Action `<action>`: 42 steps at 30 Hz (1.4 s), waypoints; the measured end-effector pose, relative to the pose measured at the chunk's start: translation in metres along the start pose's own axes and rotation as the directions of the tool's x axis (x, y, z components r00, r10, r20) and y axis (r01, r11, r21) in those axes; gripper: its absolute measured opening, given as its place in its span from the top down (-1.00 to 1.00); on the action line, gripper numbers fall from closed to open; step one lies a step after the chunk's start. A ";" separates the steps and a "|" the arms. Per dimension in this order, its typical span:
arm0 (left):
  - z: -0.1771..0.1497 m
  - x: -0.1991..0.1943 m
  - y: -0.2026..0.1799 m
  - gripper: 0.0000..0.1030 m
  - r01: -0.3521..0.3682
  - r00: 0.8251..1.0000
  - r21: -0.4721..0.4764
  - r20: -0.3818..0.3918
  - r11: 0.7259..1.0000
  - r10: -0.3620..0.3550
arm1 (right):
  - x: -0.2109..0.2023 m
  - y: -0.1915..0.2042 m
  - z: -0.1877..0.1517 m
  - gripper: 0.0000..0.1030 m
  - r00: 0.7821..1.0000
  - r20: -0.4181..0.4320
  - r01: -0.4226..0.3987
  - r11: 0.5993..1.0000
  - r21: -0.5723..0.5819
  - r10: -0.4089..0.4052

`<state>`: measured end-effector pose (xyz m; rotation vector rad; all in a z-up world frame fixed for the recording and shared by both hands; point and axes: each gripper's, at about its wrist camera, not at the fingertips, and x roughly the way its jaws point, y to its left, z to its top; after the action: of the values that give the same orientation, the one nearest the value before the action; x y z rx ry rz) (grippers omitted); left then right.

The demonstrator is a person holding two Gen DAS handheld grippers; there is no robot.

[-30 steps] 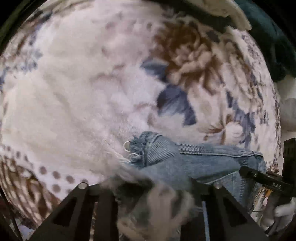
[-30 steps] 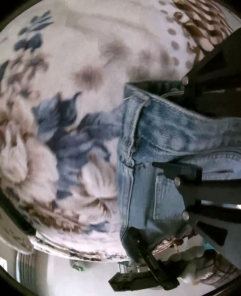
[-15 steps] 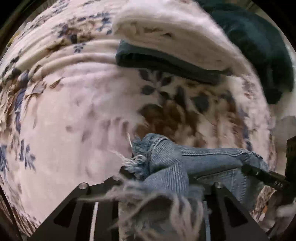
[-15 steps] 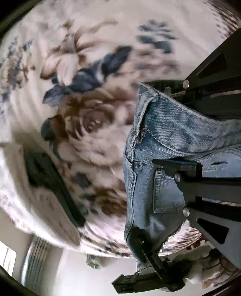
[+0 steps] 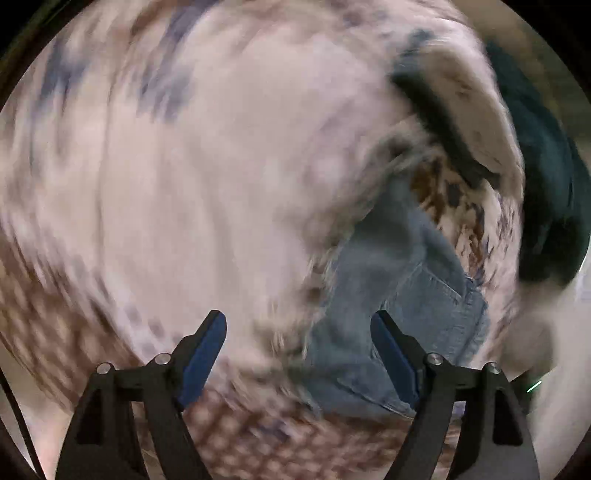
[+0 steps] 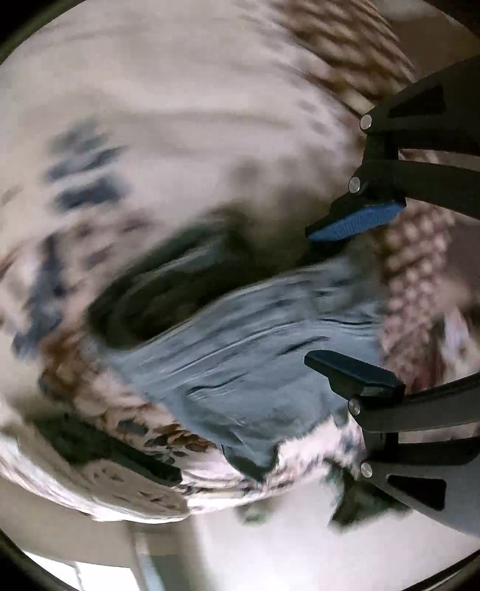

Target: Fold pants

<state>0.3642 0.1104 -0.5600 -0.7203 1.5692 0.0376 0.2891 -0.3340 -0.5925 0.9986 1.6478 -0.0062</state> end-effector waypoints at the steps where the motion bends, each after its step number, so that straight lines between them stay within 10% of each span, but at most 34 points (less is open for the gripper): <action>1: -0.005 0.016 0.009 -0.54 0.040 0.998 -0.084 -0.046 0.996 -0.044 | 0.007 -0.007 -0.007 -0.24 0.999 -0.012 -0.033 0.999 0.044 0.033; 4: -0.016 0.040 0.004 -0.51 0.047 0.996 -0.092 -0.069 0.995 -0.053 | 0.019 -0.011 -0.018 -0.20 0.999 -0.006 -0.041 0.997 0.062 0.042; 6: -0.031 0.046 -0.009 -0.51 -0.033 0.997 -0.002 -0.063 0.999 0.033 | 0.019 -0.003 -0.020 0.18 0.995 0.012 0.104 0.994 -0.027 -0.104; 10: -0.071 0.063 -0.012 -0.51 -0.202 0.969 0.181 -0.109 0.962 0.224 | 0.026 0.000 -0.021 0.18 0.960 0.026 0.280 0.954 -0.107 -0.279; 18: -0.100 0.039 -0.007 -0.51 -0.227 0.954 0.277 -0.127 0.934 0.270 | 0.026 -0.004 -0.022 0.01 0.970 -0.016 0.239 0.963 -0.123 -0.243; 24: -0.061 -0.012 -0.041 -0.52 -0.164 0.986 0.313 0.066 0.935 0.151 | 0.026 -0.003 -0.010 0.01 0.942 0.003 0.332 0.932 -0.149 -0.335; 37: 0.081 0.048 -0.090 -0.50 -0.041 0.999 0.282 0.040 0.958 0.031 | -0.001 0.049 0.082 -0.26 0.974 0.153 0.196 0.960 -0.198 -0.167; 39: 0.087 0.055 -0.091 0.18 -0.072 0.996 0.316 0.065 0.946 0.054 | 0.007 0.047 0.094 0.31 0.971 0.184 0.188 0.962 -0.198 -0.152; 42: 0.096 0.069 -0.091 0.22 -0.097 0.995 0.355 0.048 0.930 0.085 | 0.020 0.055 0.099 0.31 0.960 0.198 0.234 0.953 -0.194 -0.196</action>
<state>0.4942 0.0503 -0.6018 -0.3586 1.5237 -0.1639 0.4012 -0.3358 -0.6166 0.6309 1.5489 -0.0593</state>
